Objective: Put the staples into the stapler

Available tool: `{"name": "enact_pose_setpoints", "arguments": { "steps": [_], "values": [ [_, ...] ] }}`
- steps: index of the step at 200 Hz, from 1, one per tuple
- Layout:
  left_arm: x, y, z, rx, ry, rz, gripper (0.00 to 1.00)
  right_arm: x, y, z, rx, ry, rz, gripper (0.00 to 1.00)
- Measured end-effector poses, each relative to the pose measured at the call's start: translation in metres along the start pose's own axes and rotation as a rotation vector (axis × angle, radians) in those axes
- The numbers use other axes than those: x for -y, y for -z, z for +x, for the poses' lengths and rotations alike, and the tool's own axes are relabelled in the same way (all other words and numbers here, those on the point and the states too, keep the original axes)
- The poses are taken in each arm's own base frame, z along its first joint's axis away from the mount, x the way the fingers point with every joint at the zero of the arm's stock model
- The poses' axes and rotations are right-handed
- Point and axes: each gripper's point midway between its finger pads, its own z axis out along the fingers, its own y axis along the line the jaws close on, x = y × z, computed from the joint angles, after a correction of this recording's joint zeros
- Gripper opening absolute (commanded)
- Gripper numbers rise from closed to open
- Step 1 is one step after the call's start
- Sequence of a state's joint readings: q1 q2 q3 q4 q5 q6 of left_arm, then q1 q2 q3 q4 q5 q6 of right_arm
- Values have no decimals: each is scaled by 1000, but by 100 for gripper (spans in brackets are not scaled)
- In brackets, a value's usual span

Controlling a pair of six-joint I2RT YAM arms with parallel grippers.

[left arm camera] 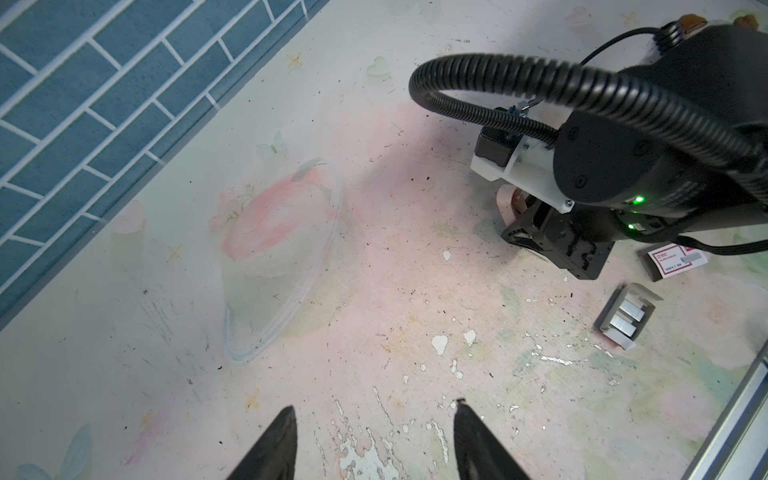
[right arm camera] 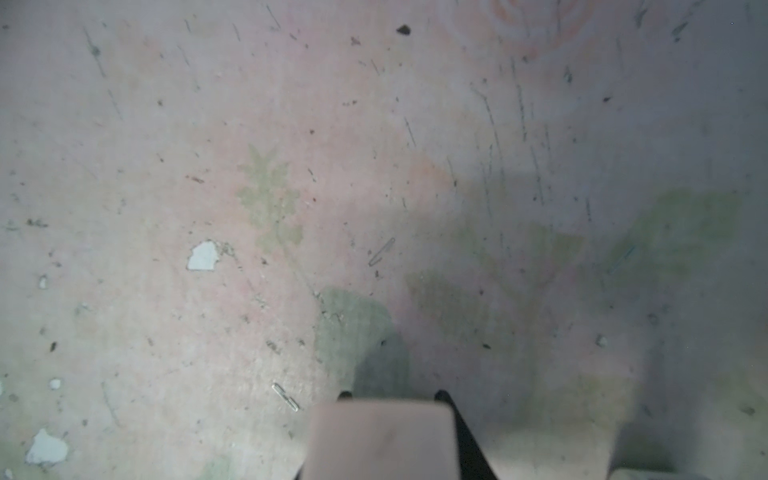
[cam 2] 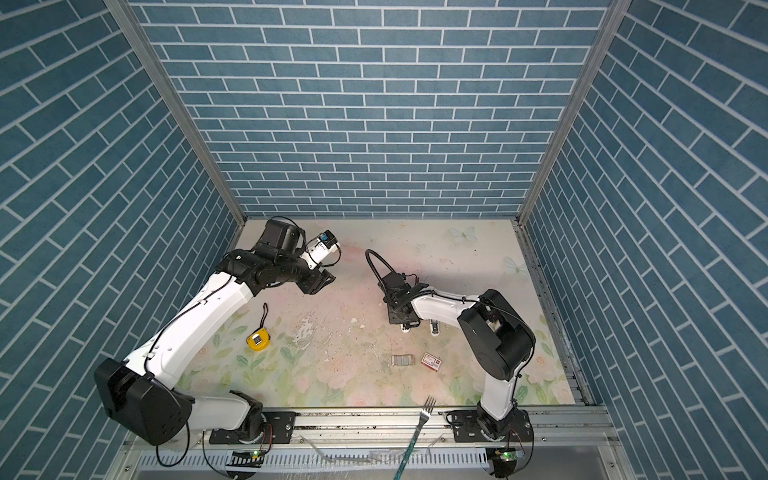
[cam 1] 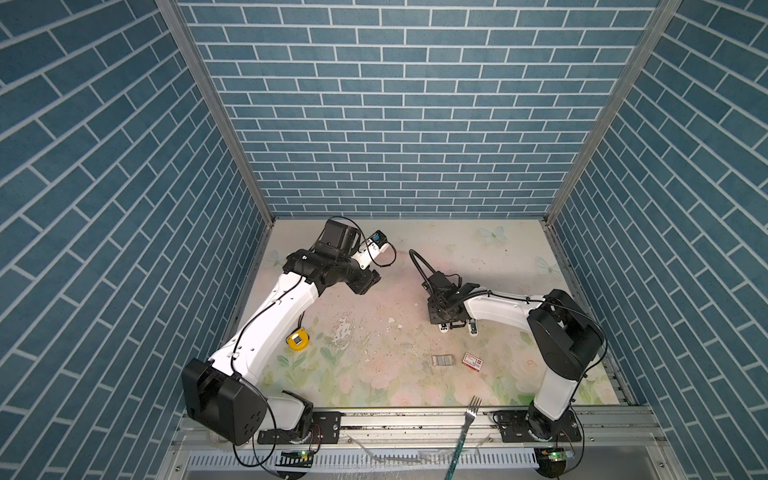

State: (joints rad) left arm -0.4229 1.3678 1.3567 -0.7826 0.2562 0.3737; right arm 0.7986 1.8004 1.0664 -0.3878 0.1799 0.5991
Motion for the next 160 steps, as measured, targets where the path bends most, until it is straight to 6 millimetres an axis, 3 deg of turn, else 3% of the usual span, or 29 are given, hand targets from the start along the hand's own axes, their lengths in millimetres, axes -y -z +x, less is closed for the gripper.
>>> {"name": "enact_pose_setpoints", "arguments": {
  "steps": [98, 160],
  "values": [
    [2, 0, -1, 6, 2, 9, 64, 0, -1, 2, 15, -23, -9, 45],
    [-5, -3, 3, -10, 7, -27, 69, 3, 17, 9, 42, -20, -32, 48]
  ]
}}
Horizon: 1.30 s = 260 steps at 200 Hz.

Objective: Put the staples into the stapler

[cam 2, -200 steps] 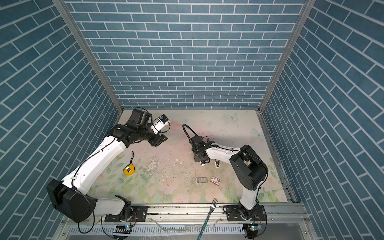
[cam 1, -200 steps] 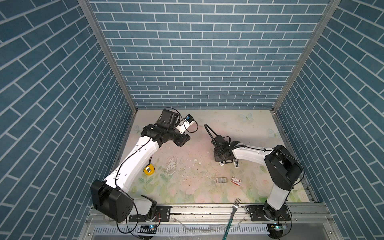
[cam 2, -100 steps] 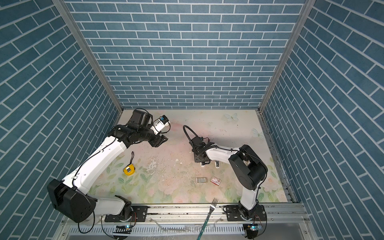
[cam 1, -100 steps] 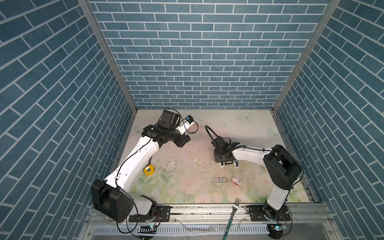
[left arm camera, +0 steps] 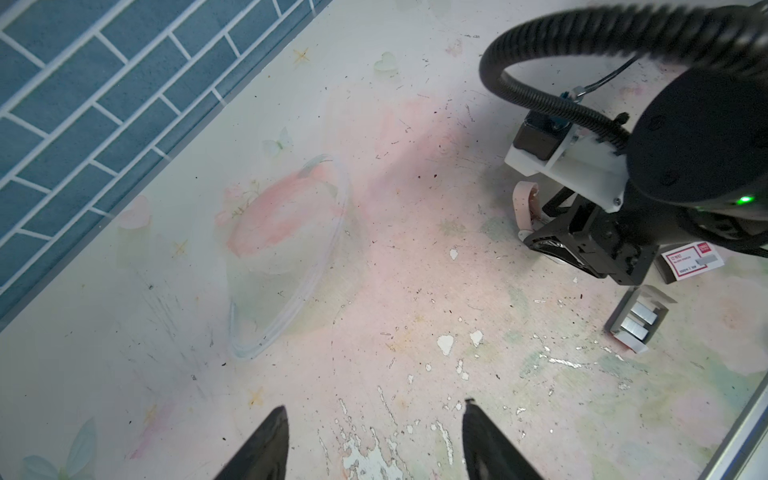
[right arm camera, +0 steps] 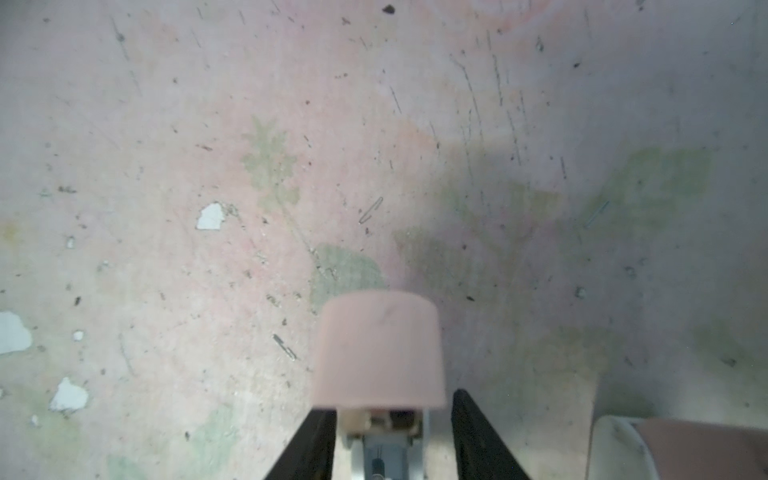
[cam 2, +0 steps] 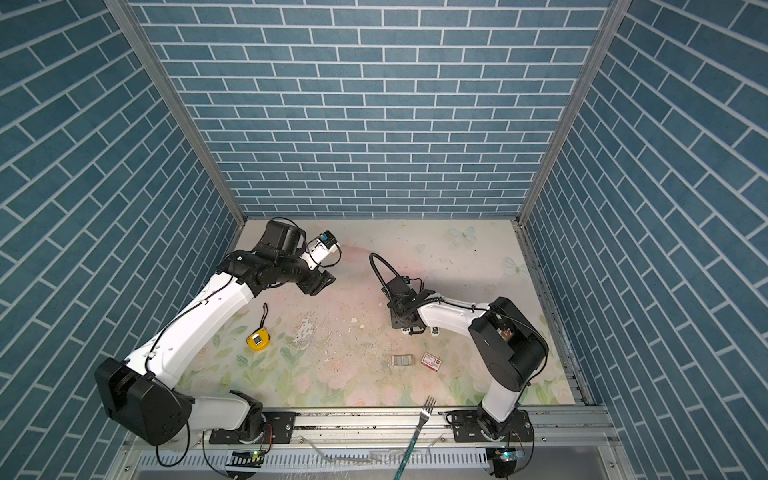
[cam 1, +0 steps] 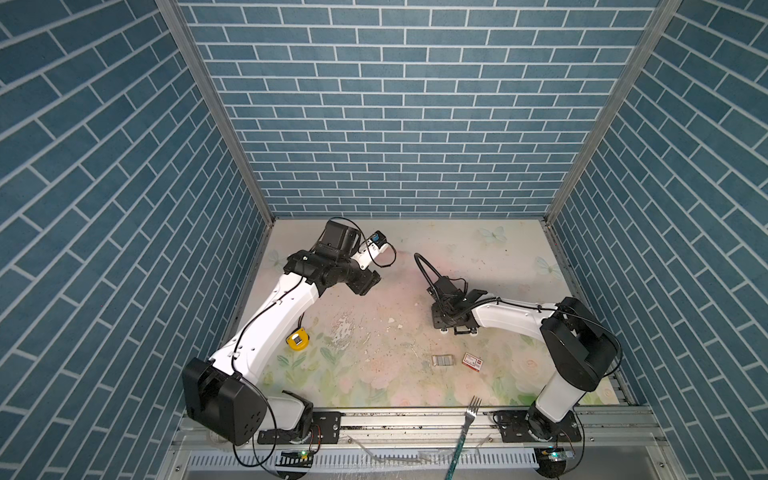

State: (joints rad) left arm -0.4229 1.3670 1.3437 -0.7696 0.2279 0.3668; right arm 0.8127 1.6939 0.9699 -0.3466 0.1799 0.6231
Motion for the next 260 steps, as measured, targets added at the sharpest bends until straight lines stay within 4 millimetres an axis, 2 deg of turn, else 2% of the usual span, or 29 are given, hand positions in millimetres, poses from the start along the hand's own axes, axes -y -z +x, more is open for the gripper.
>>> {"name": "enact_pose_setpoints", "arguments": {
  "steps": [53, 75, 126, 154, 195, 221, 260],
  "values": [
    [-5, 0, 1, -6, 4, -27, 72, -6, 16, -2, 30, 9, -29, 47],
    [-5, 0, 1, -7, 6, -29, 73, -7, 30, 4, 45, 18, -41, 46],
    [-1, 0, -1, 2, 6, -5, 74, -4, 82, 28, 102, 3, -109, 37],
    [2, -1, -1, 7, 6, 11, 74, -8, 99, 52, 104, -6, -165, 33],
    [5, -3, -2, 9, 8, 33, 74, -17, 99, 89, 40, 10, -179, 30],
    [6, -5, -1, 6, 9, 44, 74, -25, 92, 99, 13, 7, -175, 29],
    [7, -5, -1, 5, 10, 48, 75, -27, 68, 112, -43, 5, -119, 29]
  ]
}}
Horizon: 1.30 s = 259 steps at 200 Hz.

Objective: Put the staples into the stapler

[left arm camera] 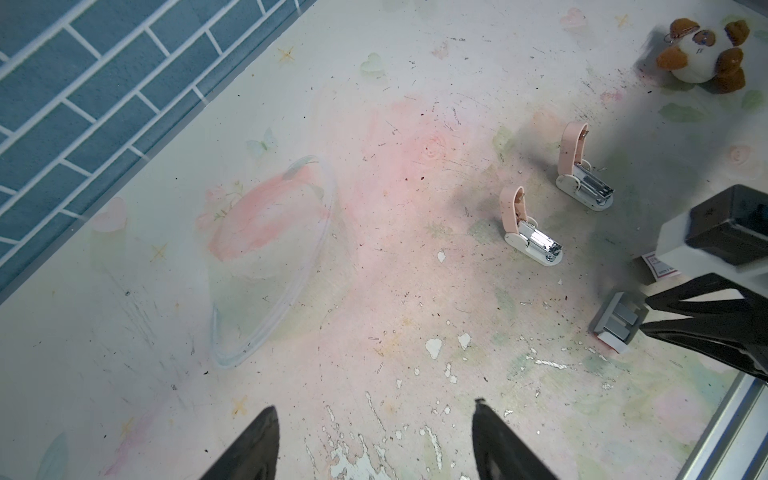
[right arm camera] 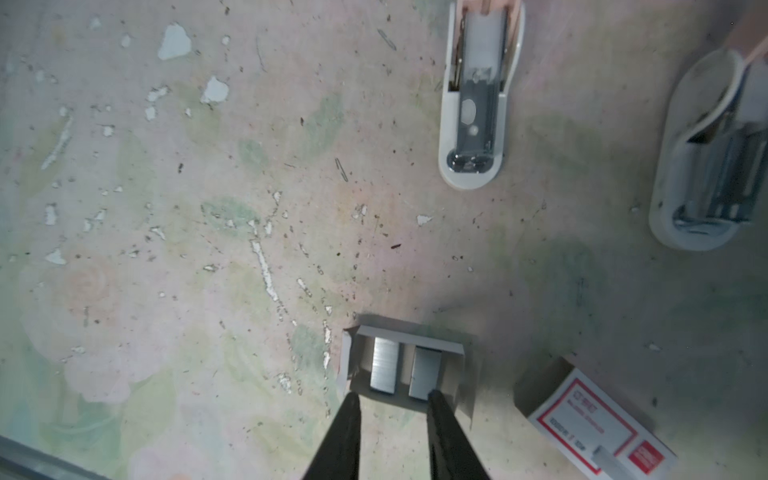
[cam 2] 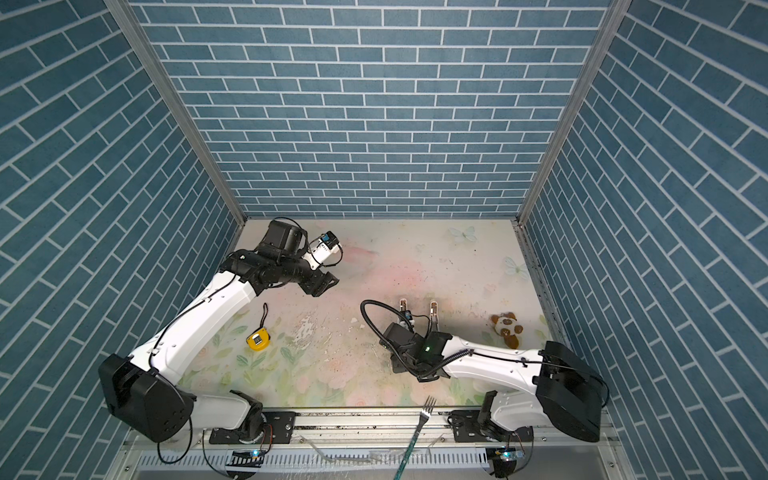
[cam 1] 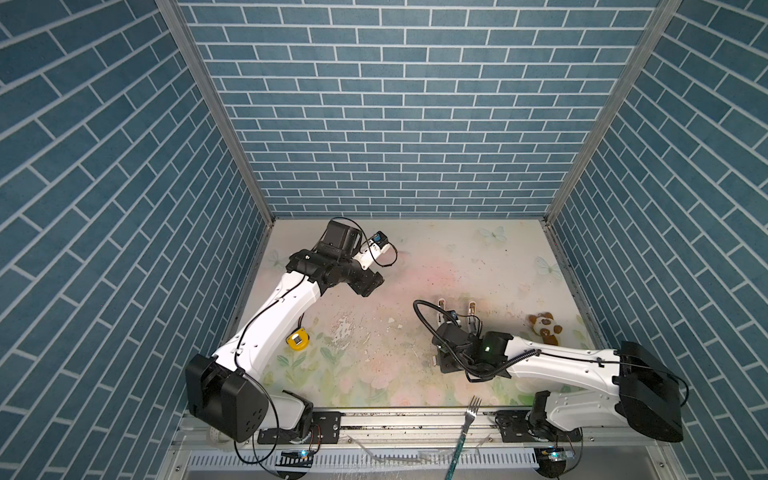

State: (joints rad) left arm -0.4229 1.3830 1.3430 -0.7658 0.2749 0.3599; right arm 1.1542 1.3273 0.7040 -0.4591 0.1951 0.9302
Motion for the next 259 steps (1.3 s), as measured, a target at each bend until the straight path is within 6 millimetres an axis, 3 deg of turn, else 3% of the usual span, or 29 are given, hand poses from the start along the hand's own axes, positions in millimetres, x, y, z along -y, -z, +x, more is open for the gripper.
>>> {"name": "enact_pose_setpoints", "arguments": {
  "steps": [35, 259],
  "values": [
    [0, 0, 0, 0, 0, 0, 75, 3, -10, 6, -25, -6, 30, 25],
    [2, -2, 4, -8, 3, 10, 76, -9, -23, 0, -21, -7, 21, 21]
  ]
}}
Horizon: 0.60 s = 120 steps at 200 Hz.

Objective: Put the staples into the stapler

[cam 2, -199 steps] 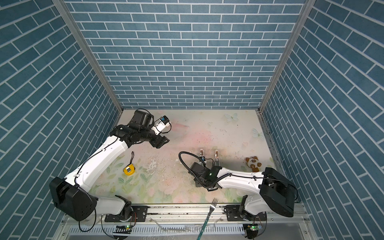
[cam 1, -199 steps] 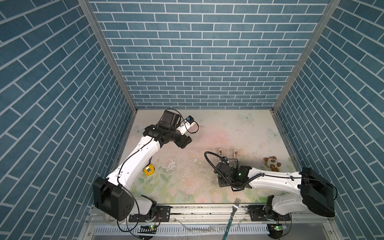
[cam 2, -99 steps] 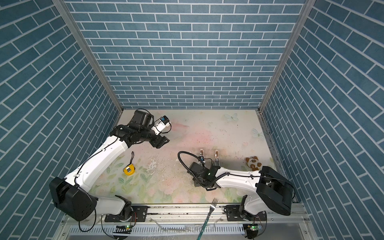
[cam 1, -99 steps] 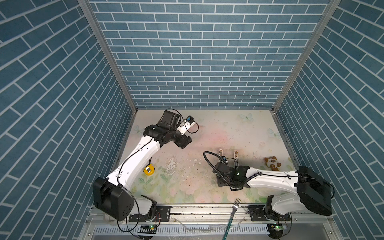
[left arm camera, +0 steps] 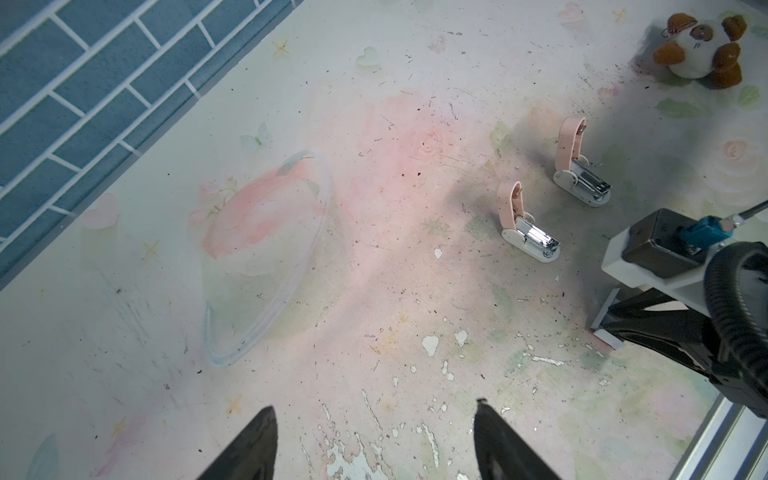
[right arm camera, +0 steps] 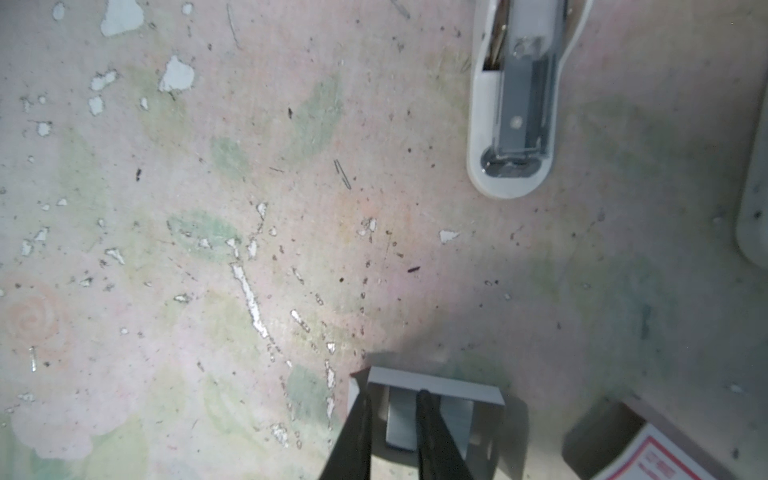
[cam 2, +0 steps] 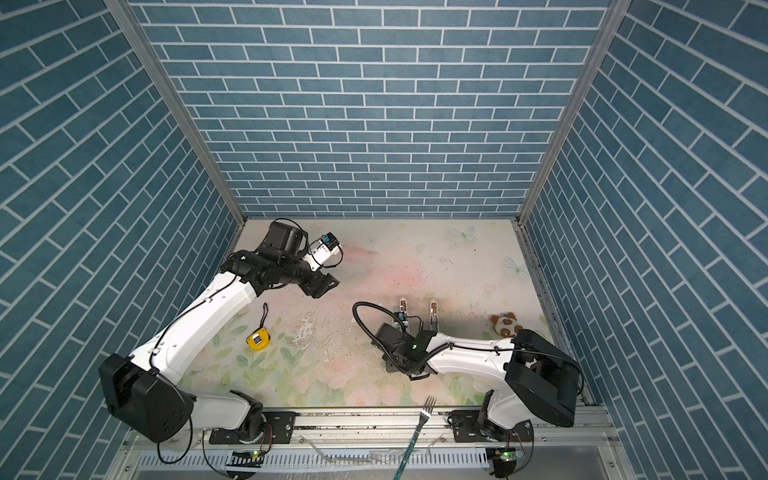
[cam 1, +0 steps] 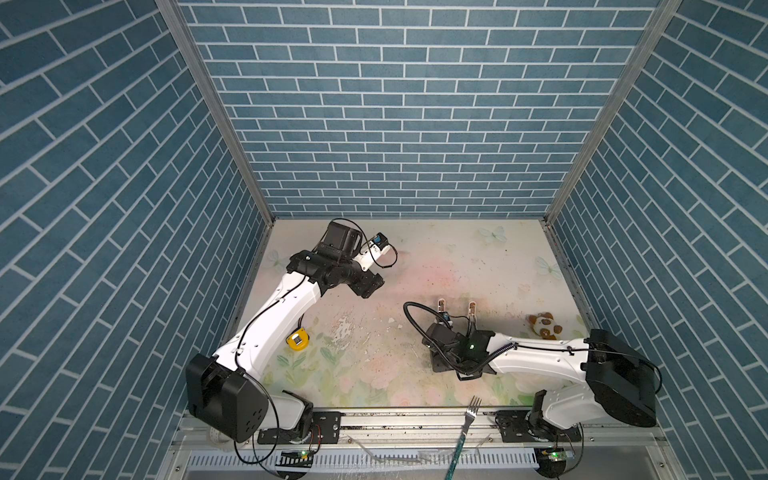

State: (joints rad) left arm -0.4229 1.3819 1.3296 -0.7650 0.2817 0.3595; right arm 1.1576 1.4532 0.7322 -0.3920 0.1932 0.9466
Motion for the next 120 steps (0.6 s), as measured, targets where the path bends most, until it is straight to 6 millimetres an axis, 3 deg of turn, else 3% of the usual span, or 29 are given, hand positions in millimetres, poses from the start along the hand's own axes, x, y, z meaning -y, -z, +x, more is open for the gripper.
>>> {"name": "enact_pose_setpoints", "arguments": {
  "steps": [120],
  "values": [
    [1, -1, 2, -4, 1, 1, 77, 0, -5, 2, -9, 2, 8, 21]
  ]
}}
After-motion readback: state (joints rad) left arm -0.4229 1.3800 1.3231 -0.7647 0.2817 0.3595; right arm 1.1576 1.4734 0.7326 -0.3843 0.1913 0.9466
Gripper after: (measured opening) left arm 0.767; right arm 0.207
